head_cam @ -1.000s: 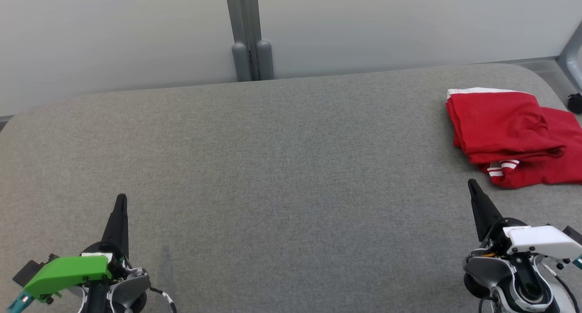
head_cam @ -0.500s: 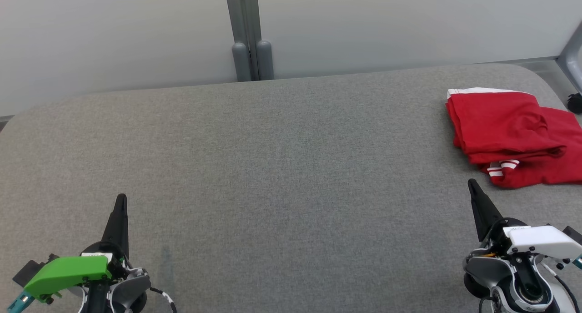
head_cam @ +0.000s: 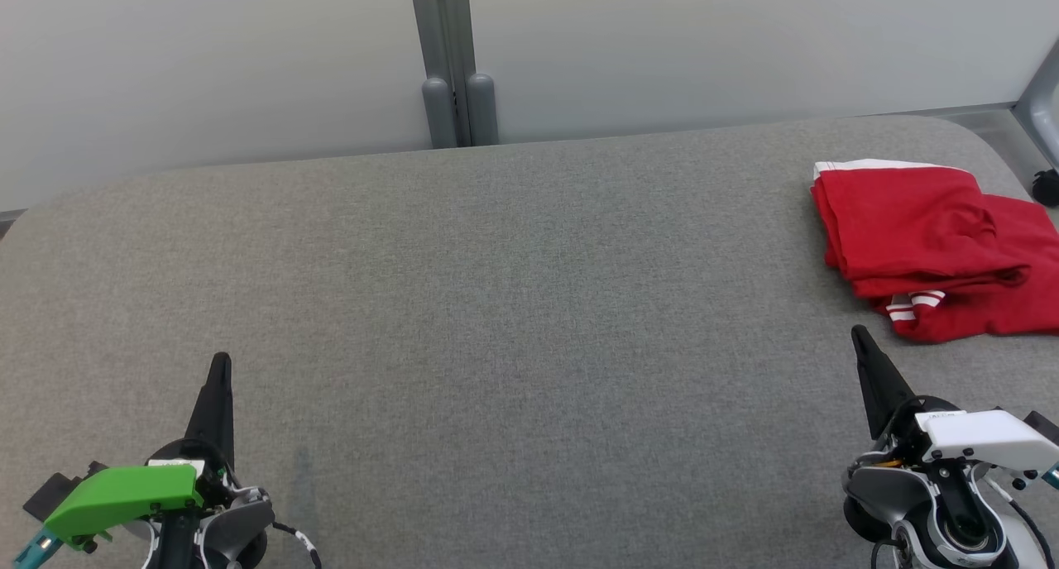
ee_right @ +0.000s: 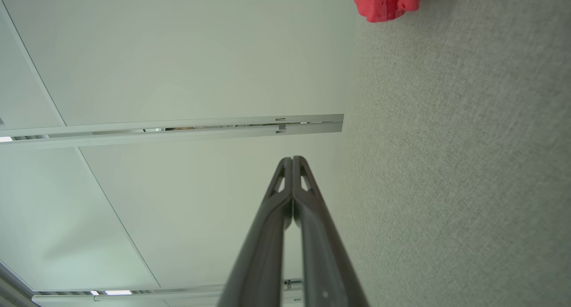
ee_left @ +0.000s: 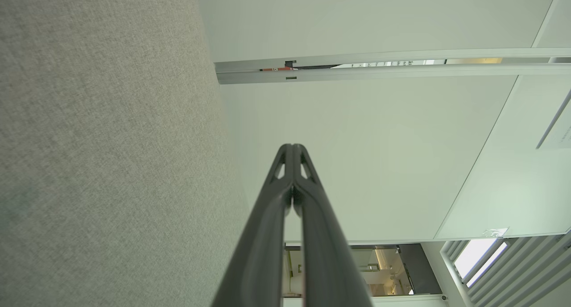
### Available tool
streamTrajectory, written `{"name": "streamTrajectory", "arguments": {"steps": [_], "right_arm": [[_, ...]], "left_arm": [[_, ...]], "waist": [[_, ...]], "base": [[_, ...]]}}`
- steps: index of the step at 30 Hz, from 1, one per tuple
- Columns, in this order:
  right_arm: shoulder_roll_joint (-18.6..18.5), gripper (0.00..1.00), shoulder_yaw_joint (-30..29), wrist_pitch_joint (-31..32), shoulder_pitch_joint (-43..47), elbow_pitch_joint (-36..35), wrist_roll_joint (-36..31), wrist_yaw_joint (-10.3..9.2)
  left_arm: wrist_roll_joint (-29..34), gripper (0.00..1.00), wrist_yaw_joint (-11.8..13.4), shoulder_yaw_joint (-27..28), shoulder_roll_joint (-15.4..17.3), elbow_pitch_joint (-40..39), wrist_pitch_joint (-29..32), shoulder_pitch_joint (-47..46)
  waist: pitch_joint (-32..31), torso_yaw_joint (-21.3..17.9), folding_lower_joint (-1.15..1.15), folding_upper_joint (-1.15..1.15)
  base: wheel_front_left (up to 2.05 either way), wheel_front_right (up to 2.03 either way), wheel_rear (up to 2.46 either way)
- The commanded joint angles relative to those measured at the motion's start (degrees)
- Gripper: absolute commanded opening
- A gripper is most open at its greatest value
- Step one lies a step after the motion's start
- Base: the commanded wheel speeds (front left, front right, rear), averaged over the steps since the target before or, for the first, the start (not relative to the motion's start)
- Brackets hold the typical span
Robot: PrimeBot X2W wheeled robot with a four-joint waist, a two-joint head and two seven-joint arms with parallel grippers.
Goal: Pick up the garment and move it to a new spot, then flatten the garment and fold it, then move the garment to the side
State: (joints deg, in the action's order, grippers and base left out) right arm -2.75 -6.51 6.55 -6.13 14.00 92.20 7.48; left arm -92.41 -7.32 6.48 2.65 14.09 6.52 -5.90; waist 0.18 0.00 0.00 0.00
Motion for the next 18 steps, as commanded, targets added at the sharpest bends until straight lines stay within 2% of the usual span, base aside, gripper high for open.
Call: {"name": "streamTrajectory", "arguments": {"steps": [1, 18], "right_arm": [[-0.2, 0.00, -0.1, 0.2, -0.3, 0.1, 0.4, 0.02], [-0.2, 0.00, 0.0, 0.2, -0.3, 0.1, 0.4, 0.02]], "left_arm": [[0.0, 0.00, -0.3, 0.2, 0.4, -0.1, 0.2, -0.7], [0.0, 0.00, -0.3, 0.2, 0.4, -0.1, 0.2, -0.7]], "waist": [[0.0, 0.0, 0.00, 0.00], [0.0, 0.0, 0.00, 0.00]], "base": [[0.00, 0.00, 0.00], [0.00, 0.00, 0.00]]}}
